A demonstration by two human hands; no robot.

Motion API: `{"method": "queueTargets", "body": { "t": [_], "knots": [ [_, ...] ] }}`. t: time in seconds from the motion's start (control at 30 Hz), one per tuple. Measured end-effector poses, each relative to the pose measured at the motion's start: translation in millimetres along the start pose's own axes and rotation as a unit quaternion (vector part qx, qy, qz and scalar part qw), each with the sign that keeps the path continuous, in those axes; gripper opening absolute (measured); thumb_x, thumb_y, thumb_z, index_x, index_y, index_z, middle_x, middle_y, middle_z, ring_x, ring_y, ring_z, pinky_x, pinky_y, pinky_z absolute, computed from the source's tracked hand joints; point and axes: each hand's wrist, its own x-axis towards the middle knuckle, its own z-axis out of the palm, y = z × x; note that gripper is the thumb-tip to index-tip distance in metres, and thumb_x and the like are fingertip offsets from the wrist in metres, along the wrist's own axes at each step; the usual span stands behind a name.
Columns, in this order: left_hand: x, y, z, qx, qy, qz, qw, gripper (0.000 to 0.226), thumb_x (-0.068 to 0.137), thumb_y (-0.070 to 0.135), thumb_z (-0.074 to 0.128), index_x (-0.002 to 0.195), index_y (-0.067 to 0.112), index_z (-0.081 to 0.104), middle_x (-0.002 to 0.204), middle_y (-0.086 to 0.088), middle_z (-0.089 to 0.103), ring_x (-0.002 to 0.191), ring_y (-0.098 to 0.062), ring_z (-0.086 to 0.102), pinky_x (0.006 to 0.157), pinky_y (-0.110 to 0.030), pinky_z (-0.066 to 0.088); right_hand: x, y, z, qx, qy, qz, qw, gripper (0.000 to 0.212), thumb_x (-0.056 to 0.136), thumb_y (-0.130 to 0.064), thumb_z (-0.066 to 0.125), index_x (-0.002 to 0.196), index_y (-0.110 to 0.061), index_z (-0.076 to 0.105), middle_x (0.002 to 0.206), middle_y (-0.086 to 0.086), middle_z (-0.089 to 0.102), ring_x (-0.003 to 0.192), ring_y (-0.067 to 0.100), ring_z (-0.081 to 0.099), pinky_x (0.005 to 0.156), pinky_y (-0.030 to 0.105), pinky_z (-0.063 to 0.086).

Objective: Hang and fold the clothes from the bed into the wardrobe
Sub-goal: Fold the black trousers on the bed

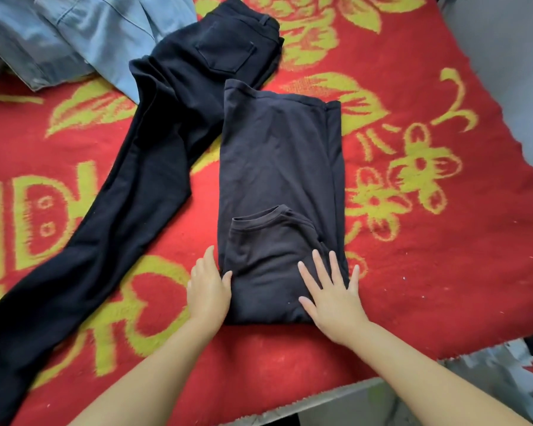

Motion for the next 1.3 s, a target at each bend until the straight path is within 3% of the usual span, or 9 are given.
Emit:
{"method": "queueTargets", "body": {
  "t": [0.2, 0.37, 0.53, 0.63, 0.7, 0.77, 0.9, 1.1, 1.3],
  "knots": [
    [-39.4, -12.3, 1.6, 0.267, -0.129, 0.398, 0.868, 0.104, 0.048, 0.039, 0.078, 0.141, 0.006, 0.045, 0.147, -0.021, 0.038, 0.137, -0.033, 0.037, 0.101, -0.058, 0.040, -22.9, -10.4, -4.6, -0.050, -0.023, -0.089, 0.994, 0.114, 0.055, -0.046, 0.082, 0.151, -0.030, 0.023, 0.158, 0.014, 0.017, 0.142, 0.045, 0.020, 0.097, 0.076, 0.028],
    [-32.5, 0.0, 15.5, 0.341, -0.121, 0.308, 0.880, 0.087, 0.067, 0.010, 0.075, 0.145, 0.005, 0.036, 0.151, -0.024, 0.026, 0.139, -0.037, 0.031, 0.107, -0.056, 0.035, 4.4, -13.4, 2.2, -0.010, -0.038, -0.015, 0.999, 0.104, 0.090, -0.006, 0.052, 0.139, -0.041, -0.033, 0.152, 0.003, -0.037, 0.132, 0.043, -0.038, 0.107, 0.070, -0.002],
    [-46.8, 8.1, 2.1, 0.399, -0.324, 0.266, 0.816, 0.081, 0.090, -0.004, 0.039, 0.150, 0.007, -0.014, 0.155, -0.021, -0.021, 0.145, -0.034, -0.016, 0.118, -0.048, 0.005, -16.8, -10.6, -27.1, 0.047, -0.227, -0.072, 0.970, 0.093, 0.086, 0.011, 0.037, 0.151, -0.040, -0.006, 0.157, -0.001, -0.027, 0.143, 0.041, -0.020, 0.113, 0.065, 0.006],
    [-53.8, 25.9, -37.8, 0.317, -0.526, 0.222, 0.757, 0.074, 0.087, -0.005, 0.036, 0.153, 0.008, 0.006, 0.158, -0.018, 0.012, 0.140, -0.031, 0.029, 0.108, -0.031, 0.032, -29.1, -5.4, -63.4, 0.091, -0.365, -0.147, 0.915, 0.079, 0.087, 0.001, 0.037, 0.152, -0.038, 0.012, 0.161, 0.001, 0.008, 0.144, 0.032, 0.022, 0.111, 0.041, 0.030],
    [-42.0, 40.6, -64.2, 0.241, -0.599, 0.191, 0.740, 0.055, 0.081, -0.006, 0.038, 0.135, 0.004, 0.046, 0.112, -0.008, 0.061, 0.085, -0.018, 0.062, 0.067, -0.020, 0.046, -22.1, 3.5, -87.9, 0.128, -0.390, -0.186, 0.893, 0.057, 0.084, -0.003, 0.046, 0.138, -0.022, 0.044, 0.132, 0.004, 0.054, 0.108, 0.019, 0.055, 0.080, 0.027, 0.043],
    [-13.6, 55.7, -84.2, 0.167, -0.618, 0.126, 0.758, 0.035, 0.076, -0.009, 0.041, 0.101, 0.006, 0.059, 0.076, -0.001, 0.057, 0.058, -0.007, 0.054, 0.051, -0.017, 0.041, -5.5, 18.4, -110.1, 0.228, -0.404, -0.140, 0.875, 0.031, 0.082, -0.001, 0.053, 0.112, -0.008, 0.056, 0.095, 0.002, 0.059, 0.084, 0.016, 0.055, 0.065, 0.028, 0.041],
    [75.5, 73.4, -99.0, 0.115, -0.502, 0.071, 0.854, 0.027, 0.080, -0.007, 0.045, 0.079, 0.015, 0.061, 0.072, 0.000, 0.057, 0.067, -0.013, 0.055, 0.058, -0.025, 0.048, 49.8, 53.7, -130.9, 0.364, -0.265, -0.010, 0.893, 0.030, 0.085, -0.002, 0.058, 0.111, -0.017, 0.060, 0.098, 0.005, 0.059, 0.092, 0.022, 0.057, 0.072, 0.034, 0.047],
    [88.2, 65.2, -41.2, 0.214, -0.007, 0.207, 0.955, 0.053, 0.094, 0.029, 0.049, 0.143, 0.013, 0.040, 0.147, -0.010, 0.042, 0.137, -0.026, 0.037, 0.113, -0.048, 0.022, 82.6, 22.0, -88.5, 0.089, 0.104, 0.079, 0.987, 0.056, 0.098, -0.029, 0.042, 0.150, -0.019, 0.024, 0.158, 0.006, 0.018, 0.147, 0.026, 0.012, 0.113, 0.054, 0.019],
    [28.8, 38.3, 30.7, 0.198, -0.025, 0.231, 0.952, 0.062, 0.091, 0.046, 0.027, 0.146, 0.019, 0.037, 0.154, -0.005, 0.031, 0.142, -0.025, 0.030, 0.107, -0.065, 0.019, 78.5, -0.6, -20.6, 0.049, 0.159, 0.023, 0.986, 0.060, 0.096, -0.045, 0.043, 0.151, -0.030, 0.022, 0.160, 0.002, 0.014, 0.148, 0.029, 0.009, 0.104, 0.074, 0.003]
  ]
}}
